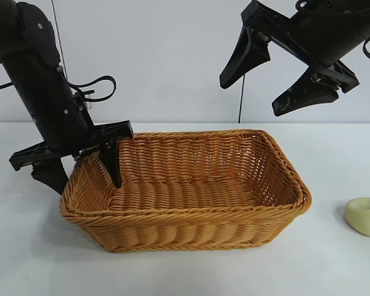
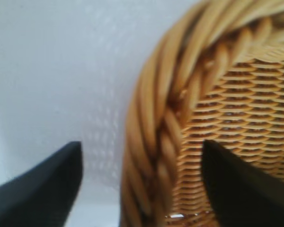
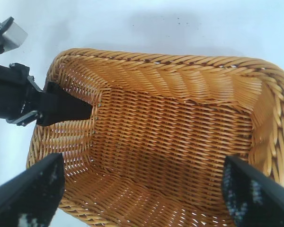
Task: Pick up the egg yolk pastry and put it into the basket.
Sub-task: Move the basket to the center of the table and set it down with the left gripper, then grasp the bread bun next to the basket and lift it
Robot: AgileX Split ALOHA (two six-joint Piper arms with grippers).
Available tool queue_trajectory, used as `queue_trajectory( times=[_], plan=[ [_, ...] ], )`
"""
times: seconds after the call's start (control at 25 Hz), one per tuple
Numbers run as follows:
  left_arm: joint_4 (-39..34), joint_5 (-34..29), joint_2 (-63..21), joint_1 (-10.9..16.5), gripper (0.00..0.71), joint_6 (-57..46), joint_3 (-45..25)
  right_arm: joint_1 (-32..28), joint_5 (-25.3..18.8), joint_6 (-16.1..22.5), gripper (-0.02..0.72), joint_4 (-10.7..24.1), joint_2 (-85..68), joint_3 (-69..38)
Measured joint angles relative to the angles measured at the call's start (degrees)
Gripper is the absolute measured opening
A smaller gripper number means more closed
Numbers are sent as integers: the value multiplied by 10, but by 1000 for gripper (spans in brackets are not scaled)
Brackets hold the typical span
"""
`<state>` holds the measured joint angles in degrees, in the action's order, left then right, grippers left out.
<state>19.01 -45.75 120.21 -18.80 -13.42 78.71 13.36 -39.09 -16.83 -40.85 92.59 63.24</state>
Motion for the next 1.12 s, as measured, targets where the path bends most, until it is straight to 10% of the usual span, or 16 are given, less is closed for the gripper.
queue_trajectory(
  times=[0.64, 1.12],
  plan=[
    [-150, -188, -66, 5, 601, 6, 194, 0, -2, 0, 646, 1, 0, 0],
    [-160, -235, -66, 124, 601, 56, 204, 0, -3, 0, 646, 1, 0, 0]
  ],
)
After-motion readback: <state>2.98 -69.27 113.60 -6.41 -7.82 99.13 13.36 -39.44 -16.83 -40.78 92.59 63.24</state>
